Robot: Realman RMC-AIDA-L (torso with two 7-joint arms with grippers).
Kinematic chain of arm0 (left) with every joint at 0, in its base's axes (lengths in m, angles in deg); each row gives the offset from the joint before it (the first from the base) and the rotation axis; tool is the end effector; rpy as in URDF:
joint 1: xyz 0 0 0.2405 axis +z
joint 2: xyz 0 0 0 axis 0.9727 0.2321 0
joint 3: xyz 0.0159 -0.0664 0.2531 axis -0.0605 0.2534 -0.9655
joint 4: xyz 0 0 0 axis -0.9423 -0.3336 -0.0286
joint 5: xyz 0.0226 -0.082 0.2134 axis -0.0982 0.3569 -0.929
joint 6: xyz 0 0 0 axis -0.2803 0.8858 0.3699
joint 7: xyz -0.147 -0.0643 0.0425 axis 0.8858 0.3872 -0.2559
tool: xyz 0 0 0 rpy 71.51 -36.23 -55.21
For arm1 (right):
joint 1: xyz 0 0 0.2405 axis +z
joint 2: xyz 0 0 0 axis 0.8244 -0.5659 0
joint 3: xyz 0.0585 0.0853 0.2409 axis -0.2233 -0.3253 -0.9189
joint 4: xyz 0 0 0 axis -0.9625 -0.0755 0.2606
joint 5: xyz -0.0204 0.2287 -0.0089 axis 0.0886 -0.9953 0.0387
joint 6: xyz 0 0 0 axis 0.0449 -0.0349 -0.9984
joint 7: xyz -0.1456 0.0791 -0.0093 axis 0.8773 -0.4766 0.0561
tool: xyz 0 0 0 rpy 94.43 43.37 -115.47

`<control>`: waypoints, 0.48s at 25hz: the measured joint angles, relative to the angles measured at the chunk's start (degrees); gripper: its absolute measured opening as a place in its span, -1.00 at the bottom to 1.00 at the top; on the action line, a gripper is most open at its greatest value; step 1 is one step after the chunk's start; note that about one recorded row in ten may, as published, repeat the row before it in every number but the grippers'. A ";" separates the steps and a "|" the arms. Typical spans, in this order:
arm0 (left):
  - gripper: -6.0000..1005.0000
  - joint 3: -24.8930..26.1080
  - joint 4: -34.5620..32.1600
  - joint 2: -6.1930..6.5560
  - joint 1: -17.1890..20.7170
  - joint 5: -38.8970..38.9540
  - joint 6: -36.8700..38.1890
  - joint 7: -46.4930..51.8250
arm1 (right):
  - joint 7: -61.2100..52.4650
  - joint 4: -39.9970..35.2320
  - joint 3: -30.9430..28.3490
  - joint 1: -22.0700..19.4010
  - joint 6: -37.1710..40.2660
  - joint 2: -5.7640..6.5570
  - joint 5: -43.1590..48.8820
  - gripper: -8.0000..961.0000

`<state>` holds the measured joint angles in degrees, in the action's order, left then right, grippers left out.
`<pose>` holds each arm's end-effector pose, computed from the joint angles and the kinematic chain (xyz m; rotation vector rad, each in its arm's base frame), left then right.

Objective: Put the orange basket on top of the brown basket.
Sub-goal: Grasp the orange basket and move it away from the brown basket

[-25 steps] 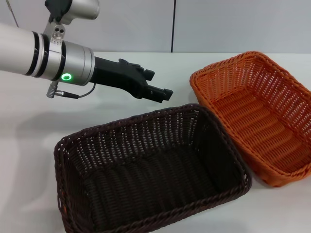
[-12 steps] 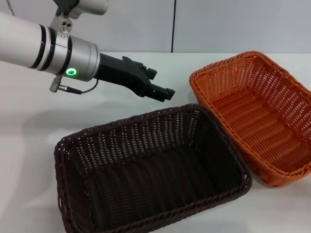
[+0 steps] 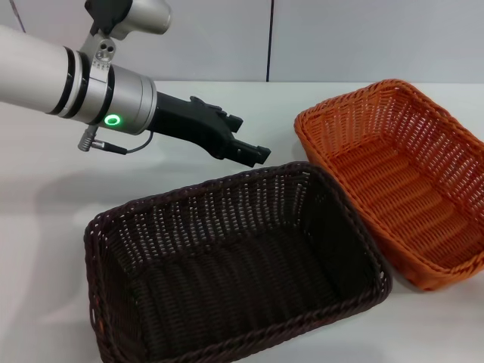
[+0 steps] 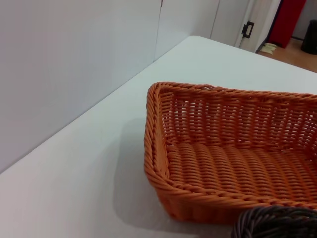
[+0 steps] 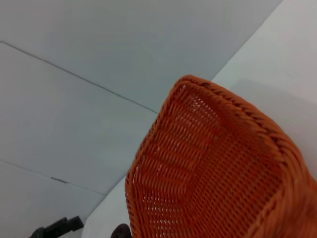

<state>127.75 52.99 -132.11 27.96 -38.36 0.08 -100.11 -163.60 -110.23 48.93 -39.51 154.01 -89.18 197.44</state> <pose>-0.1578 0.4570 -0.0305 -2.7738 -0.5793 -0.1770 0.4028 0.2610 0.0801 -1.8356 1.8317 1.0201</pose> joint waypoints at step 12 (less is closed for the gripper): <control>0.68 0.01 0.05 -0.03 0.45 0.00 -0.21 -0.18 | -3.06 3.16 0.47 3.20 -5.82 1.31 0.21 0.52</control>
<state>127.76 53.03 -132.14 28.41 -38.36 -0.13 -100.29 -166.66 -107.08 49.39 -36.31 148.19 -87.86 197.65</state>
